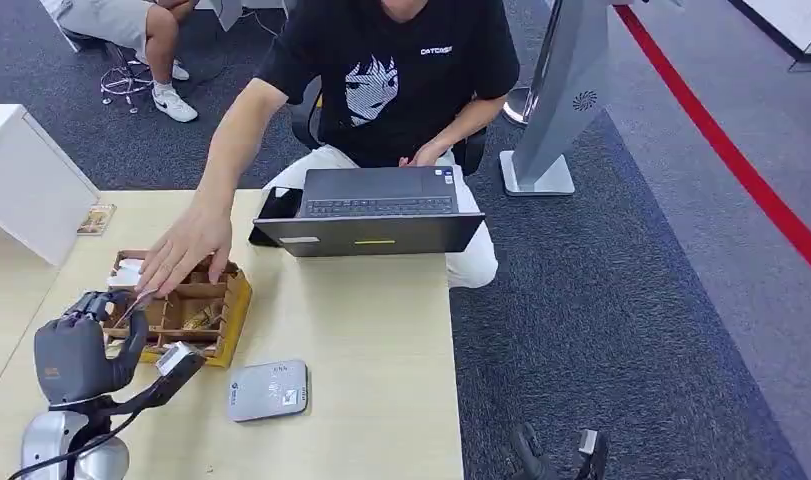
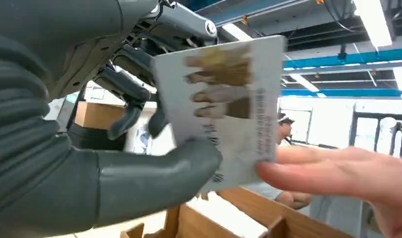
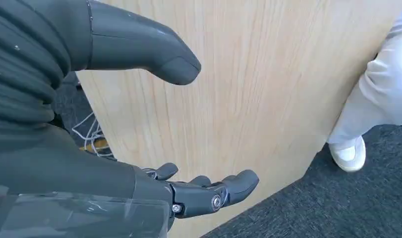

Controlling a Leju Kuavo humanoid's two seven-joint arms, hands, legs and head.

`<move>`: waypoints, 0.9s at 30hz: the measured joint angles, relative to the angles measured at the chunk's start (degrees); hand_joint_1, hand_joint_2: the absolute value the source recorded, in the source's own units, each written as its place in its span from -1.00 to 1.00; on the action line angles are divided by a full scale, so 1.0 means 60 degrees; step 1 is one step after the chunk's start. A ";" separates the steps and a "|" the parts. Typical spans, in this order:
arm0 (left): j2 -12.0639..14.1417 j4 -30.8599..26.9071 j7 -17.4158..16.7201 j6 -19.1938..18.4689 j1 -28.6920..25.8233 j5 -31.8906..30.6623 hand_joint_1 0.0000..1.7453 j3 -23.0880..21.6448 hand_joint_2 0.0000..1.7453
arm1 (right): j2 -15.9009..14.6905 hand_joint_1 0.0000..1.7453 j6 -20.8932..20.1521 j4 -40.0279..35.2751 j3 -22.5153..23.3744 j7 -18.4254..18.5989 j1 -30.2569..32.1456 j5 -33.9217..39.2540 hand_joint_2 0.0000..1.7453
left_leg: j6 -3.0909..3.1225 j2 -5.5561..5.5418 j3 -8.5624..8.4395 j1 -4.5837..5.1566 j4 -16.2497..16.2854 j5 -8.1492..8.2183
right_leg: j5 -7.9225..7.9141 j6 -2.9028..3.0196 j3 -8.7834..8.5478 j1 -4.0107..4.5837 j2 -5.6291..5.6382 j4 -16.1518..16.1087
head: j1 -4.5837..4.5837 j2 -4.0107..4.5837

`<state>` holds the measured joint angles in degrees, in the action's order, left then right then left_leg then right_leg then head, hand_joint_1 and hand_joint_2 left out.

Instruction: Pass the card to the sensor for recognition and then transmit it.

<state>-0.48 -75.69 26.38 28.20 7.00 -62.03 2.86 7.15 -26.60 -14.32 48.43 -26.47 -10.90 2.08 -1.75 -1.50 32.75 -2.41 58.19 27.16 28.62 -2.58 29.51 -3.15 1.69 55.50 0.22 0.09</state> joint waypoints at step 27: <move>-0.0036 -0.0619 -0.0802 -0.1337 -0.0827 -0.1647 -1.00 -0.1429 1.00 | 0.0000 -1.00 -0.0124 -0.0004 0.0011 -0.0120 0.0108 0.0350 1.00 | 0.0000 0.0000 -0.0001 0.0001 0.0002 0.0000 | -0.0001 0.0000 0.0008 -0.0001 -0.0002 -0.0002 | 0.0000 0.0000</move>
<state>-0.70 -79.41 21.57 20.17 2.04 -71.91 -5.71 7.15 -27.34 -14.34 48.50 -27.19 -10.25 4.17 -1.75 -1.50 32.74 -2.40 58.21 27.16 28.61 -2.58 29.56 -3.16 1.68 55.49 0.22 0.09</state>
